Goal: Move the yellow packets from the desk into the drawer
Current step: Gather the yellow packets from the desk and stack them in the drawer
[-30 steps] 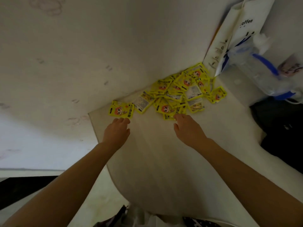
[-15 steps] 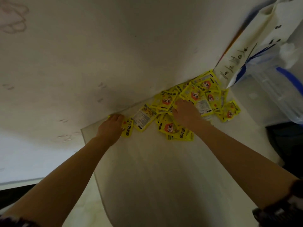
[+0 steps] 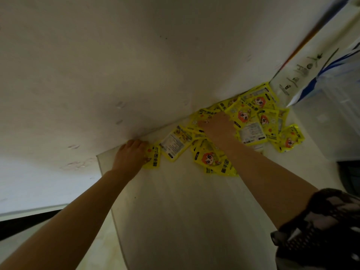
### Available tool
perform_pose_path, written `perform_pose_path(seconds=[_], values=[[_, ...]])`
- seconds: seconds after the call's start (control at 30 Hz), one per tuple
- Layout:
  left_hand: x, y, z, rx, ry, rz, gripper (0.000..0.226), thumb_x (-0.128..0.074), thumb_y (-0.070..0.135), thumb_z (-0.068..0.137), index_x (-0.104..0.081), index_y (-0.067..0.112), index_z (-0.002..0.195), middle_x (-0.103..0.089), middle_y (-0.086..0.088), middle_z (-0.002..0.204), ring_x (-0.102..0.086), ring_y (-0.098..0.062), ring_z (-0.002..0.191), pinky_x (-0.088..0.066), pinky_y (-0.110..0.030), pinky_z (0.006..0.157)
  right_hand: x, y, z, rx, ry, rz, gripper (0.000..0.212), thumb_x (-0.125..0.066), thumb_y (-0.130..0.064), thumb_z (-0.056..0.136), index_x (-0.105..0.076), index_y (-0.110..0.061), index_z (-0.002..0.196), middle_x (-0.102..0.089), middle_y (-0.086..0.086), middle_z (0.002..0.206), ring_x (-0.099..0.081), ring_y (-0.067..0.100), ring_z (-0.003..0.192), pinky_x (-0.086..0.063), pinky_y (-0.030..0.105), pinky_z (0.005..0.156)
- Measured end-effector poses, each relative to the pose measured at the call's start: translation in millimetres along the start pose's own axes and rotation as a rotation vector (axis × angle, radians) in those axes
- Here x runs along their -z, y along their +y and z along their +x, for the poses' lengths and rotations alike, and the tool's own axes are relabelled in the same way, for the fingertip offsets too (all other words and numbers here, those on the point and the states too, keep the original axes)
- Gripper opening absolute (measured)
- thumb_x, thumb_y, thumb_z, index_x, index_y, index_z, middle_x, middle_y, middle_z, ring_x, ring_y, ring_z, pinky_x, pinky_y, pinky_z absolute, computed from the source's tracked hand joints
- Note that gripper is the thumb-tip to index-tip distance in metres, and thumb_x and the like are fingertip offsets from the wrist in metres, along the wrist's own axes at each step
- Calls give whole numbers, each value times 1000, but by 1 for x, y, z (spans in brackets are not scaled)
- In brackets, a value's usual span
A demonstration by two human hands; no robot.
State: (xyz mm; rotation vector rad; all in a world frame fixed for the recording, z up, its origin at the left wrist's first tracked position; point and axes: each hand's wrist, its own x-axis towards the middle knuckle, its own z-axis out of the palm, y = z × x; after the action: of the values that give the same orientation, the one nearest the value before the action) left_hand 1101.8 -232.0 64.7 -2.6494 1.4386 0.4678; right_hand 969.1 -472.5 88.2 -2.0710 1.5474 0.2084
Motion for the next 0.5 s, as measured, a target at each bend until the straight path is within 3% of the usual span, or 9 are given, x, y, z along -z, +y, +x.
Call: perform_pose_path(seconds=[0.1,0.27,0.4,0.5], values=[[0,-1,-5,19,12,11,54,-67,29,82,-51,14,132,-56,-9,124,-50,-29,112,-45,-38,89,-5,0,1,15,50,-33,85,-62,-53,81,-31,1,138,-40,19,140,-39,39,130,-39,48,102],[0,3,-14,27,17,9,41,-67,23,82,-60,9,119,-56,-11,113,-55,-29,100,-47,-37,79,-6,6,0,42,8,36,72,-66,-37,83,-33,-1,136,-45,18,137,-45,36,127,-43,48,101],[3,10,-21,88,-34,-131,33,-64,18,84,-58,7,115,-51,-11,112,-60,-30,84,-48,-35,70,-6,17,-5,121,-15,131,59,-64,-25,84,-38,-3,132,-49,17,132,-47,34,125,-46,46,98],[3,12,-24,115,-48,-282,30,-65,14,85,-57,6,113,-47,-10,112,-60,-32,86,-49,-35,70,-3,24,-10,140,-11,244,46,-62,-22,87,-46,-3,125,-54,15,125,-52,33,119,-48,40,89]])
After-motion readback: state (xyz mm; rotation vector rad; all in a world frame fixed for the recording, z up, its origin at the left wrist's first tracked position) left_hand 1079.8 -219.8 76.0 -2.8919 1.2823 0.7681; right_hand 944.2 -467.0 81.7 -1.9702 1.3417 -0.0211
